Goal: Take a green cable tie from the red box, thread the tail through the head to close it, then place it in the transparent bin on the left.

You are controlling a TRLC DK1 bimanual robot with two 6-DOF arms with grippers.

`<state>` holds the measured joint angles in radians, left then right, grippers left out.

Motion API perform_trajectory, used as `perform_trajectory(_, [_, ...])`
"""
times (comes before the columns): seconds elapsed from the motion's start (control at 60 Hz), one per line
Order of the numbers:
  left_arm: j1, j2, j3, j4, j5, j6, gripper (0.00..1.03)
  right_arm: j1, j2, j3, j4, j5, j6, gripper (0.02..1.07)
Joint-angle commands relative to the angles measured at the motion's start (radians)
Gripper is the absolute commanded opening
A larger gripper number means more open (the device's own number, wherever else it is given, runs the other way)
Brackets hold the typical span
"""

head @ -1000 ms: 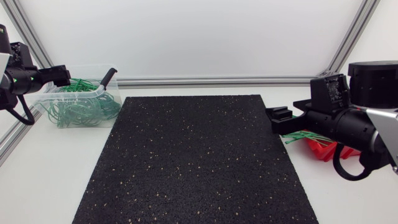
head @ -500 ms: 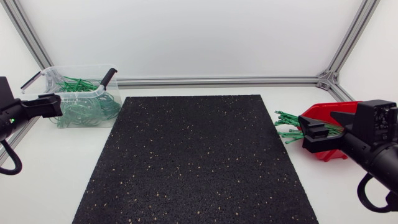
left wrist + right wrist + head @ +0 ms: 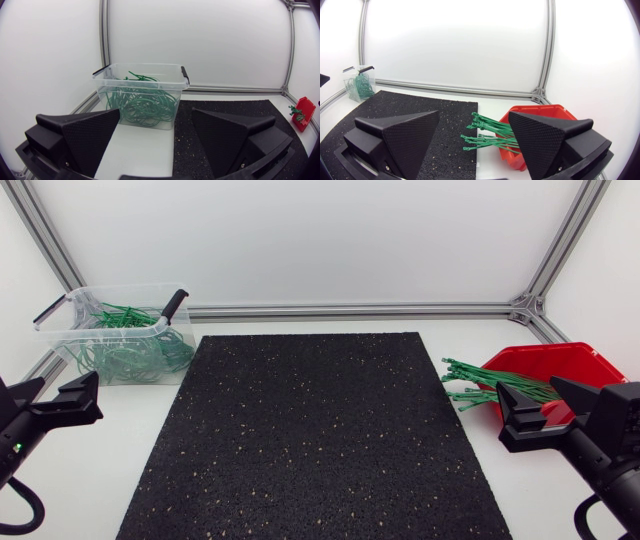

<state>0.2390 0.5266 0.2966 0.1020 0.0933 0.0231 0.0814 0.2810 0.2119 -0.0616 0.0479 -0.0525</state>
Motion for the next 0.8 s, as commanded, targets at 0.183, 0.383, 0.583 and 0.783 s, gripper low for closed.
perform_trajectory(0.183, [-0.064,-0.155,-0.096,-0.017,-0.019,-0.007,1.0,-0.042,-0.137,-0.112,0.038,-0.026,0.031,1.03])
perform_trajectory(0.383, [-0.111,-0.254,-0.15,-0.04,-0.039,-0.011,0.99,-0.069,-0.236,-0.181,0.054,-0.041,0.046,1.03])
perform_trajectory(0.583, [-0.167,-0.373,-0.214,-0.067,-0.063,-0.016,0.99,-0.081,-0.281,-0.212,0.062,-0.048,0.052,1.03])
perform_trajectory(0.783, [-0.213,-0.471,-0.267,-0.089,-0.082,-0.021,0.99,-0.081,-0.281,-0.212,0.062,-0.048,0.052,1.03])
